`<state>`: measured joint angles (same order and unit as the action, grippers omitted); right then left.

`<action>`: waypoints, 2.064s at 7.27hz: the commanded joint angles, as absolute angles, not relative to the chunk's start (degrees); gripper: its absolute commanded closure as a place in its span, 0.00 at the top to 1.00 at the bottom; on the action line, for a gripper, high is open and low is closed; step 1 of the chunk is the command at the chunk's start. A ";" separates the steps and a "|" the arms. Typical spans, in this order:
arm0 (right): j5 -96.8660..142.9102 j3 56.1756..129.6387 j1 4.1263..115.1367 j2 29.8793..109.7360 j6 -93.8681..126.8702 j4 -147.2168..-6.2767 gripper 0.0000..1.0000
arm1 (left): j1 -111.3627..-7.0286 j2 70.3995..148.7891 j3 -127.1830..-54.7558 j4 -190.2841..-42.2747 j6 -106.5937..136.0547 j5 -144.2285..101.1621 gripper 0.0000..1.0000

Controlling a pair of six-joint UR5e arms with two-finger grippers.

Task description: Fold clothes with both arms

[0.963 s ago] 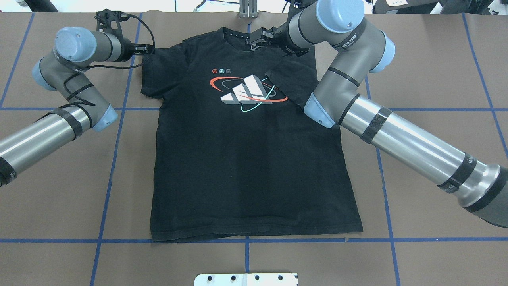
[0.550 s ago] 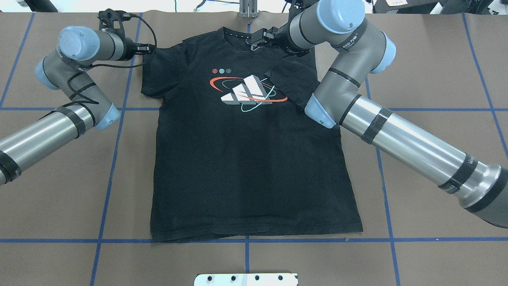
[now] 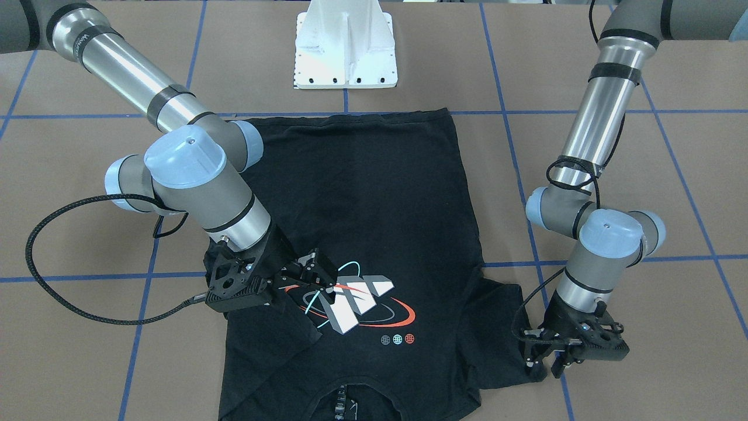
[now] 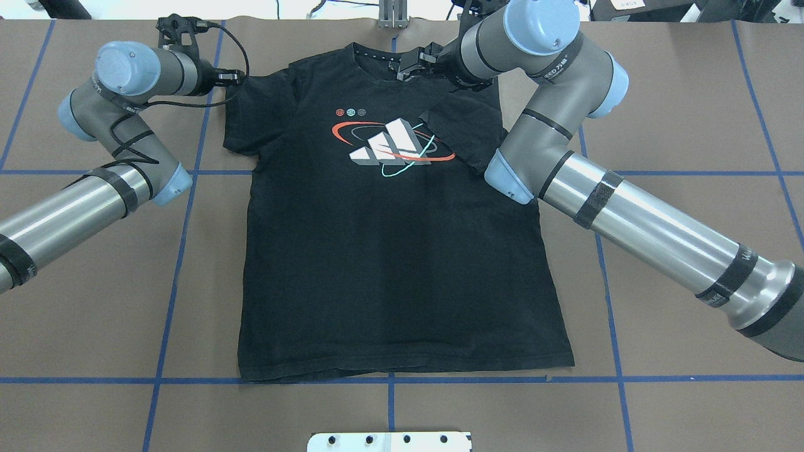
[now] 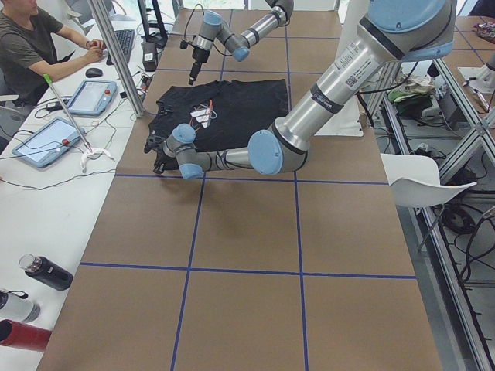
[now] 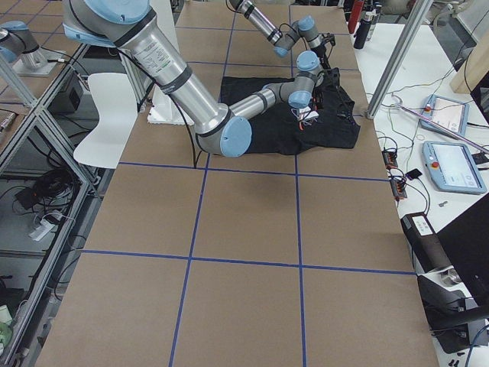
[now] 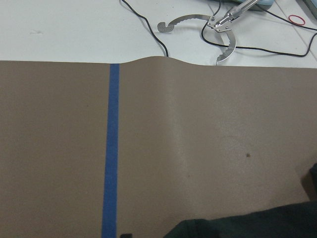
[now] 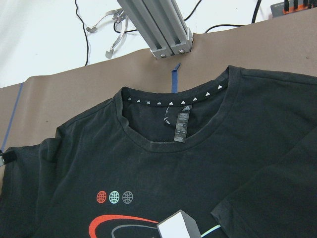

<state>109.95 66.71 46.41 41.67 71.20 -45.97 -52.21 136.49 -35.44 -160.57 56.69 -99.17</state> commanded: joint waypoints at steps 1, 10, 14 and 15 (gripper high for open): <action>109.95 66.71 46.49 41.84 71.19 -45.88 1.00 | -52.21 136.76 -35.33 -160.58 56.69 -99.23 0.51; 109.95 66.62 46.85 42.19 70.84 -45.79 1.00 | -52.29 137.20 -35.51 -160.75 56.69 -99.58 0.00; 109.95 66.53 46.85 42.62 70.84 -45.70 1.00 | -52.65 137.20 -39.44 -160.49 58.70 -101.25 0.00; 109.95 66.53 46.85 42.63 70.84 -45.79 1.00 | -52.56 137.11 -42.33 -160.14 62.19 -102.21 0.00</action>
<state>109.95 66.54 46.85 42.54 70.85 -45.75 -52.59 137.19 -39.38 -160.51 59.02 -101.28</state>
